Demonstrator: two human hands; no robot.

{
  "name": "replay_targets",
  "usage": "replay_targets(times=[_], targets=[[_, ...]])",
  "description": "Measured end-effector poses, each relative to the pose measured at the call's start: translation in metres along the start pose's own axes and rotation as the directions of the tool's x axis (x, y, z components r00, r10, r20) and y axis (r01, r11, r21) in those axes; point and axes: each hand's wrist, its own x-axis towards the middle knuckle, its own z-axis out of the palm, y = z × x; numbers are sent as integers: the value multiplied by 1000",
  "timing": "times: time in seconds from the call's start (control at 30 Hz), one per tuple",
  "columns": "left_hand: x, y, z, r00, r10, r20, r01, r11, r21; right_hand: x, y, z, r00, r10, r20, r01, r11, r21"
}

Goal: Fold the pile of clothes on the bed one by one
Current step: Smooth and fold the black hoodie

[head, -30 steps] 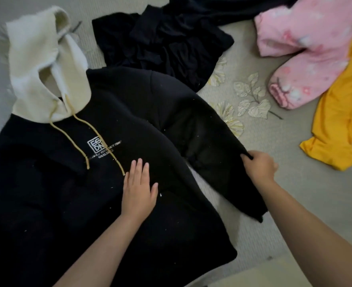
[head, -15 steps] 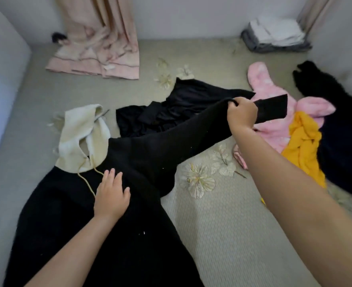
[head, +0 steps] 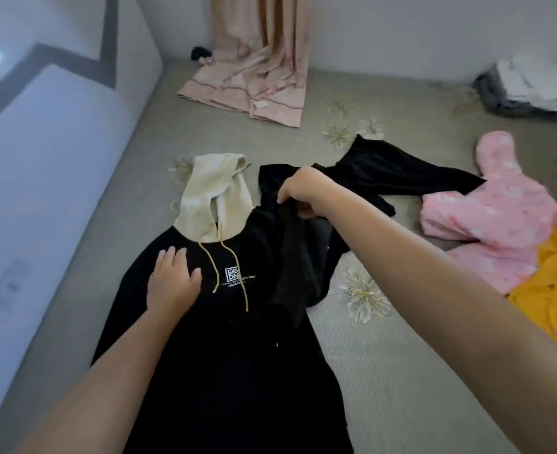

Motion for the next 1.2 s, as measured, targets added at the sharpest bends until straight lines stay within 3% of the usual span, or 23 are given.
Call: replay_targets(times=[0.13, 0.23, 0.3, 0.4, 0.5, 0.53, 0.6, 0.67, 0.73, 0.93, 1.0, 1.03, 1.1, 1.17, 1.2], targets=[[-18, -84, -5, 980, -199, -11, 197, 976, -92, 27, -17, 88, 984, -47, 175, -17, 937, 349], [-27, -131, -4, 941, -337, -16, 334, 937, -108, 51, 3, 144, 972, -108, 208, 21, 924, 381], [-27, -151, 6, 940, -340, 9, 340, 938, -61, 68, 31, 165, 984, -117, 136, 77, 959, 272], [-19, -159, 36, 960, -273, 54, 276, 960, -46, 84, 80, 168, 981, -193, -31, 192, 981, -37], [-7, -145, 75, 990, -105, 94, 106, 994, -11, 79, 141, 154, 885, -384, -265, 308, 908, -285], [-2, -139, 87, 993, -46, 110, 43, 999, 25, 77, 162, 148, 854, -418, -308, 304, 883, -358], [8, -127, 110, 992, 56, 116, -72, 989, 132, 76, 200, 139, 895, -322, -308, 176, 891, -418], [21, -118, 126, 990, 121, 79, -136, 965, 226, 80, 228, 138, 960, -67, -270, -14, 957, -290], [37, -113, 135, 989, 136, 53, -145, 947, 285, 93, 242, 140, 961, 119, -250, -136, 989, -50], [82, -112, 139, 981, 165, 102, -191, 913, 360, 128, 235, 152, 925, 222, -309, -94, 920, 381], [93, -111, 133, 971, 195, 139, -234, 893, 385, 132, 233, 148, 910, 237, -341, -83, 909, 408], [97, -112, 127, 956, 263, 126, -292, 876, 384, 131, 231, 142, 903, 195, -383, -55, 936, 347], [105, -117, 114, 897, 423, 128, -437, 802, 407, 123, 226, 123, 867, -14, -498, 28, 999, 20], [108, -125, 108, 858, 502, 107, -492, 747, 446, 116, 222, 105, 812, -321, -488, 133, 915, -380], [108, -124, 107, 872, 468, 146, -479, 750, 457, 114, 221, 97, 801, -390, -454, 143, 862, -487]])
